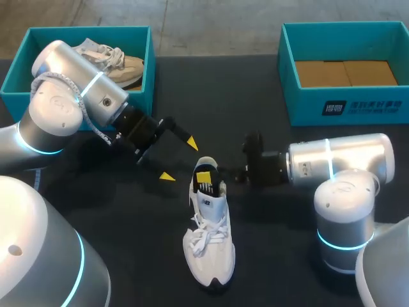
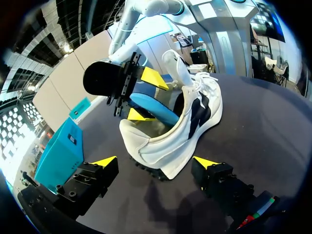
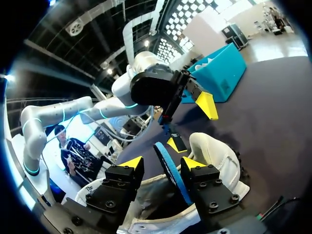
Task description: Take the shoe out of the shoebox, open the shoe tongue, remove and reinsert the insole, then place the shoe into the shoebox
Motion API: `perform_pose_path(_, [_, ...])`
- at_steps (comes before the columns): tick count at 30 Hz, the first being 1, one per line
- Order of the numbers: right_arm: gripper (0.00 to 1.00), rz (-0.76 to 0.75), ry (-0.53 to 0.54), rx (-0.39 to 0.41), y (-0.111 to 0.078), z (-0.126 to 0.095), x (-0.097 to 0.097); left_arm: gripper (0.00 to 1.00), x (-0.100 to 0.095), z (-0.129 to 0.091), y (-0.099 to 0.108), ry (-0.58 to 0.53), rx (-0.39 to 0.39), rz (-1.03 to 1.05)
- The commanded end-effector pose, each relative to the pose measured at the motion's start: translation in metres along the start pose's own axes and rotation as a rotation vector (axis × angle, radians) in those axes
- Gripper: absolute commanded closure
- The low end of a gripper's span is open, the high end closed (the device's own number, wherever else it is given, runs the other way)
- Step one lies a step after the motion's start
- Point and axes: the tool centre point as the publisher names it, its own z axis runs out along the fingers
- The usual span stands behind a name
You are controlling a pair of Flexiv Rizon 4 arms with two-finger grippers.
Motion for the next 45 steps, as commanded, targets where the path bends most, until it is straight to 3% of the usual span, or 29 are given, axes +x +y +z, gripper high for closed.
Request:
perform_pose_path(1, [0.47, 0.000, -0.012, -0.008, -0.003, -0.004, -0.002, 0.00, 0.000, 0.001, 0.001, 0.000, 0.000, 0.001])
perform_pose_path(3, [0.45, 0.001, -0.017, -0.010, -0.002, -0.005, -0.003, 0.00, 0.000, 0.001, 0.001, 0.000, 0.000, 0.001])
perform_pose_path(10, [0.55, 0.010, -0.017, 0.033, -0.002, -0.002, -0.006, 0.00, 0.000, 0.001, 0.001, 0.000, 0.000, 0.001])
perform_pose_path(12, [0.63, 0.021, -0.015, 0.052, -0.004, 0.001, -0.006, 0.00, 0.000, 0.001, 0.001, 0.000, 0.000, 0.001])
perform_pose_path(18, [1.00, 0.047, -0.028, 0.077, -0.007, 0.006, -0.008, 0.00, 0.000, 0.001, 0.001, 0.000, 0.000, 0.001])
perform_pose_path(32, [1.00, 0.251, -0.097, 0.142, -0.019, 0.010, -0.011, 0.00, 0.000, 0.001, 0.001, 0.000, 0.000, 0.001])
perform_pose_path(40, [1.00, 0.230, -0.076, 0.123, -0.033, 0.012, -0.009, 0.00, 0.000, 0.001, 0.001, 0.000, 0.000, 0.001])
perform_pose_path(45, [1.00, 0.184, -0.072, 0.117, -0.032, 0.011, -0.005, 0.00, 0.000, 0.001, 0.001, 0.000, 0.000, 0.001])
